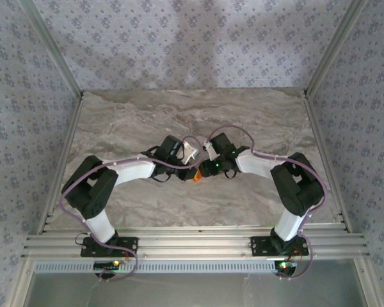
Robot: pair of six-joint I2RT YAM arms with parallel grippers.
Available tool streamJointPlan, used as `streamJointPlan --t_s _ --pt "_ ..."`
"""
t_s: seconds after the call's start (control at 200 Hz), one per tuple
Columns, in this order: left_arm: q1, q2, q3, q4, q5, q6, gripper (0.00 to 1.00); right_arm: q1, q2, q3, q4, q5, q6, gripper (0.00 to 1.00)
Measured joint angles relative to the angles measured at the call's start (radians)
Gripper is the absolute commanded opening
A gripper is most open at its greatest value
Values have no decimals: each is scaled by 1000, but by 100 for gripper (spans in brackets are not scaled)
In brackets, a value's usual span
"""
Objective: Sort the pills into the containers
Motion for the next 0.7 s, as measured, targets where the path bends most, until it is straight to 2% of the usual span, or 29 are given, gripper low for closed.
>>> streamJointPlan --t_s 0.7 --pt "-15 23 -37 36 -6 -22 0 0 4 0 4 -11 0 50"
